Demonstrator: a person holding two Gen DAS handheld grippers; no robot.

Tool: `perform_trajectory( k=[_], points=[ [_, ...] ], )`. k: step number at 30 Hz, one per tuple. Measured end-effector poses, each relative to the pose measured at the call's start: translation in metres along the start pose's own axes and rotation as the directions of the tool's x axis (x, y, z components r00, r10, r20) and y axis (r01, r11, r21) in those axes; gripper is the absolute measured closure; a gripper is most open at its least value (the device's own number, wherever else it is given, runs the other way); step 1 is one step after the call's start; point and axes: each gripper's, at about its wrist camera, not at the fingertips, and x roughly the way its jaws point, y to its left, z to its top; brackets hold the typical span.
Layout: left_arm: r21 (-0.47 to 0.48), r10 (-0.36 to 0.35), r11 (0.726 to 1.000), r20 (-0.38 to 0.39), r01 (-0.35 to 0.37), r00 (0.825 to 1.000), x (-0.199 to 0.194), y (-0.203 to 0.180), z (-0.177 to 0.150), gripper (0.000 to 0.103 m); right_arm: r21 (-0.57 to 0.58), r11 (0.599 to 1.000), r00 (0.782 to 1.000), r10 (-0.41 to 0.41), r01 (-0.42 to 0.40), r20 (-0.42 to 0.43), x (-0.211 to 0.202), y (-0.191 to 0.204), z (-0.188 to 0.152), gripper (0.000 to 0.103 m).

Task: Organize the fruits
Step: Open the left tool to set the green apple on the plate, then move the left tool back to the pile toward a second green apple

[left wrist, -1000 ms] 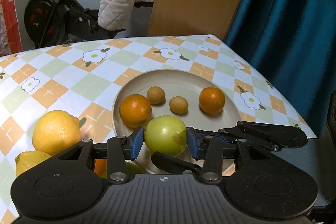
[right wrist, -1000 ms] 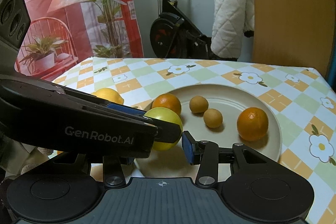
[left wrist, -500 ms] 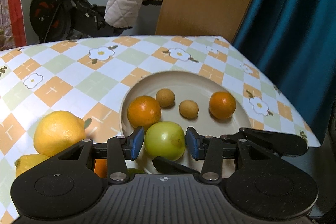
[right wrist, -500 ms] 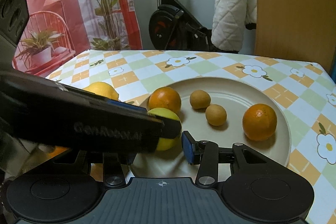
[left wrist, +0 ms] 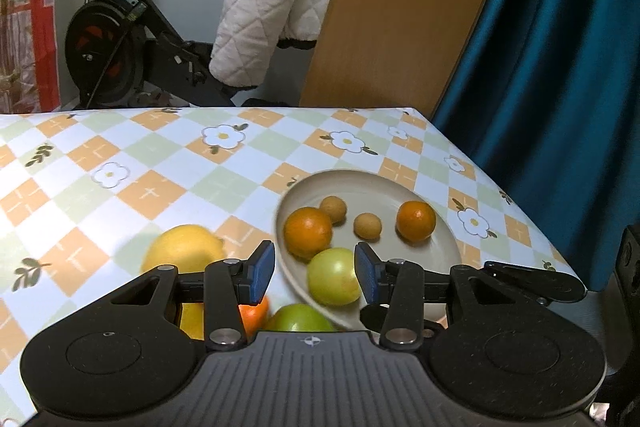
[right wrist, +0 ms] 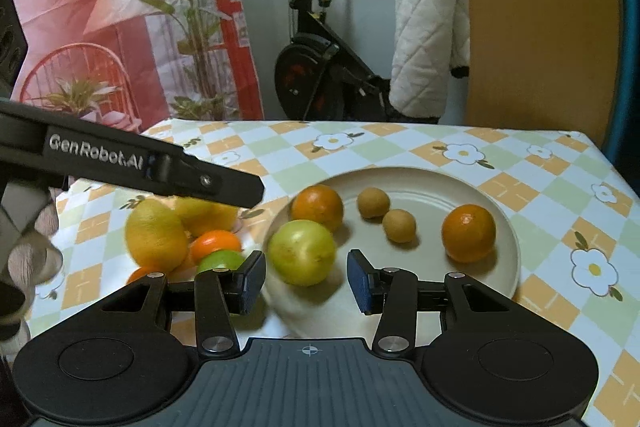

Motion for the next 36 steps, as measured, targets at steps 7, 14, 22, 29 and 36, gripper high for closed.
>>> perform_trajectory(
  k=[7,14,22,29,36],
  points=[
    [-0.022,-0.017,1.000,-0.023,0.016,1.000,-0.005,0.008,-0.016,0.057,-0.056,0.998,0.999,0.041,-0.041,-0.017,-0.005,0.021,-0.005,0.061],
    [-0.014,-0.031,0.999,-0.050,0.031,0.998,0.006,0.006,-0.024,0.057,-0.066,0.996,0.997,0.060,-0.063,-0.044,-0.002,0.031,-0.010,0.062],
    [-0.007,-0.022,1.000,-0.075,0.021,0.997,0.021,0.005,-0.030,0.057,-0.061,0.995,0.995,0.075,-0.079,-0.060,0.002,0.032,-0.013,0.062],
    [-0.002,-0.021,1.000,-0.073,0.021,0.997,0.021,0.004,-0.030,0.057,-0.056,0.994,0.994,0.088,-0.092,-0.070,0.004,0.033,-0.016,0.062],
    [0.013,-0.082,0.996,-0.092,0.083,0.992,0.010,-0.002,-0.036,0.057,-0.051,0.994,0.992,0.095,-0.099,-0.081,0.004,0.033,-0.017,0.062]
  ],
)
